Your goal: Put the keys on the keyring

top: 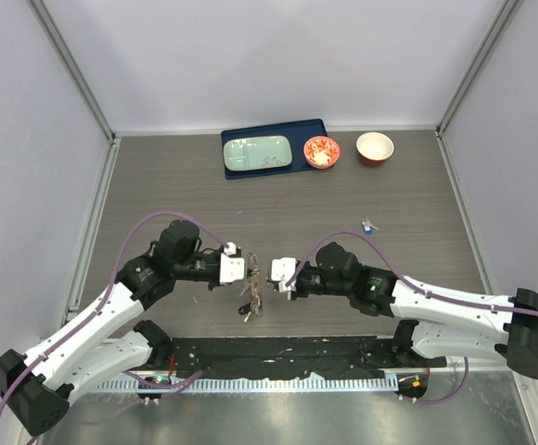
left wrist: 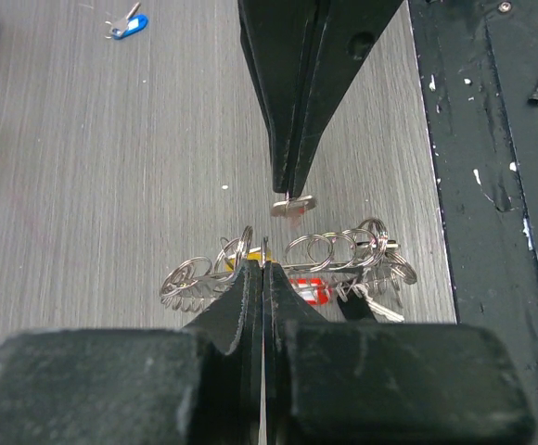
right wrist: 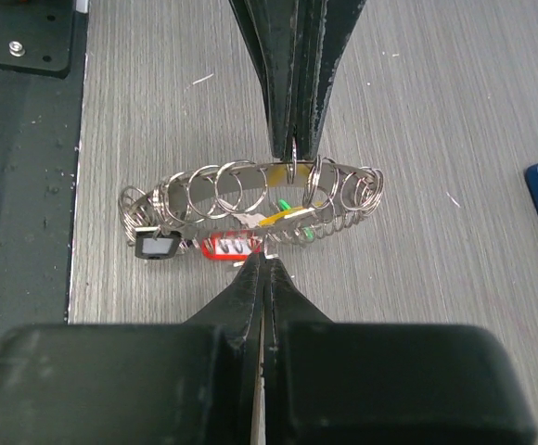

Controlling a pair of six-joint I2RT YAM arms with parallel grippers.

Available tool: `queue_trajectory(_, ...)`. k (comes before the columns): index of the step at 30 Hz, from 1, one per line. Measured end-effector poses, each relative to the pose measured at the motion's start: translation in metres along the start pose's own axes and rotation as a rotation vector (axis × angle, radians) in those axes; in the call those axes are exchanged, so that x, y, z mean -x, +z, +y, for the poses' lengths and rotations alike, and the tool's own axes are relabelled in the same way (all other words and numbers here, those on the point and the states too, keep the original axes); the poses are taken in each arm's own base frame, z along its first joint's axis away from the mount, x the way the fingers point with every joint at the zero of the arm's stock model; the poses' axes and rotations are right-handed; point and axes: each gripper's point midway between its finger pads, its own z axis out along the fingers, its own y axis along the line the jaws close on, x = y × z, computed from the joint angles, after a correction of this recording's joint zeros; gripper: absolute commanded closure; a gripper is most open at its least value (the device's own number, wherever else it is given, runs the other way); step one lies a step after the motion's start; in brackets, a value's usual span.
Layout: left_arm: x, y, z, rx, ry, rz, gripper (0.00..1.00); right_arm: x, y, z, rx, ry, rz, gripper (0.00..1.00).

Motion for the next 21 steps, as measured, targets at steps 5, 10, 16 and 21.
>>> queue_trajectory(5,-0.004,0.002,-0.004,-0.015,0.002,-0.002,1.00,-0.007,0.004,0.000,-0.002,0.000,0.022,0.99)
queue_trajectory(10,-0.010,0.004,-0.008,-0.026,-0.003,0.009,1.00,-0.003,0.005,-0.002,-0.014,-0.009,0.009,0.99)
queue_trajectory(16,-0.012,0.006,-0.009,-0.034,0.000,0.014,1.00,0.001,0.006,-0.002,-0.009,-0.012,-0.009,0.99)
queue_trajectory(21,-0.013,0.007,-0.010,-0.036,-0.001,0.016,1.00,0.004,0.007,-0.001,0.001,-0.014,-0.022,0.99)
